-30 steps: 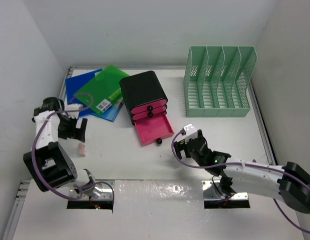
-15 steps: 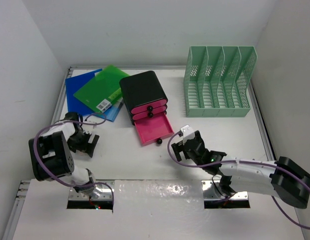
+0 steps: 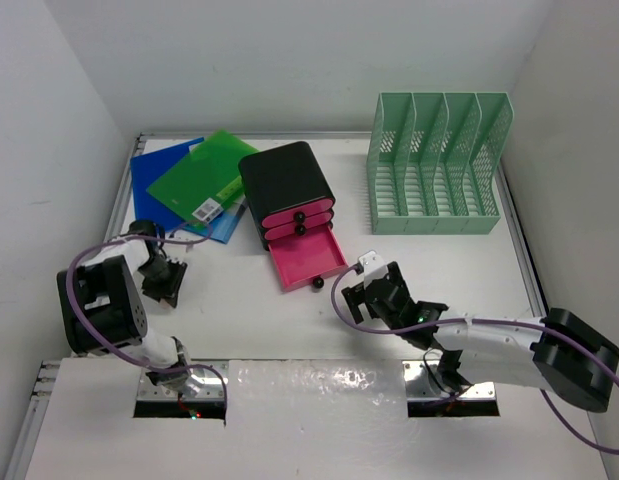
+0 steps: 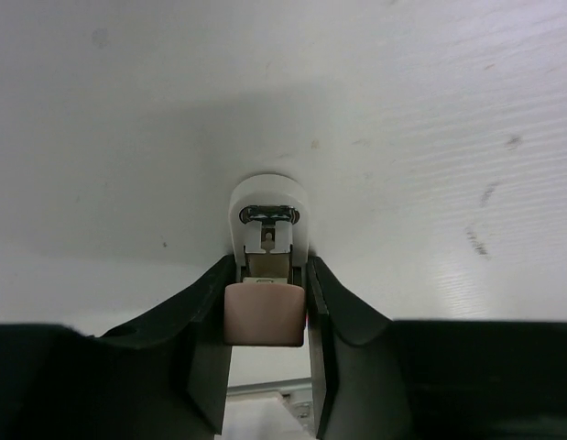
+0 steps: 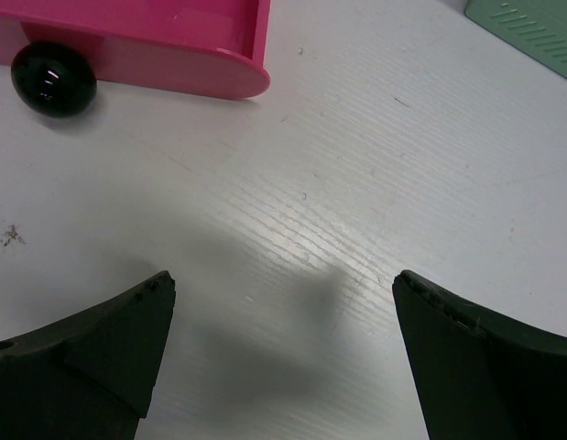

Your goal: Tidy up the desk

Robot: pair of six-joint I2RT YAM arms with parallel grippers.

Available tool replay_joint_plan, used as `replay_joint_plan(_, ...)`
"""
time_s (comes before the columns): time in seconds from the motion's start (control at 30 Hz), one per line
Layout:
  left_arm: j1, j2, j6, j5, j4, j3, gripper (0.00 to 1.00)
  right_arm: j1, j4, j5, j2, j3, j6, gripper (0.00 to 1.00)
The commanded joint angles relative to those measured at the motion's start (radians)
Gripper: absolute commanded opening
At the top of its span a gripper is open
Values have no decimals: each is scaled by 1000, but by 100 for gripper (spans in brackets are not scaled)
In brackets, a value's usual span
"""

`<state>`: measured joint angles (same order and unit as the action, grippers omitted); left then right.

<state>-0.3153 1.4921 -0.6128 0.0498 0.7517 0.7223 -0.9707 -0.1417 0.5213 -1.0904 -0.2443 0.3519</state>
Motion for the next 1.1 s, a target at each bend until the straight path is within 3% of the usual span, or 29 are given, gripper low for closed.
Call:
replay_joint_plan(0.0,1,-32,-5,123,-15,64,0,1,-36,31,0,-26,-11,99)
replay_joint_plan(0.17,54,-134,-11,249,60,169,0,9,-26,51,1,-24,-4,99)
replay_joint_plan(0.27,160,-188,-1,281,87,229,0,23,-3,71,4,-23,21,99)
replay_joint_plan(0.37,309,-216,15,309,118,281,0,35,7,80,26,-15,42,99)
replay_joint_plan(0.47,599,-216,53,277,111,324,0,40,13,97,67,-4,64,99)
replay_joint_plan(0.57,824,-195,73,203,78,368,0,41,34,137,115,5,75,99)
replay_joint_plan(0.67,942,-104,93,142,55,443,0,41,65,163,156,5,87,99)
replay_joint_plan(0.8,1015,40,120,-17,-77,517,0,41,120,189,182,-6,110,99)
replay_joint_plan(1.07,1098,275,57,-151,-241,586,3,41,228,262,196,-42,160,99)
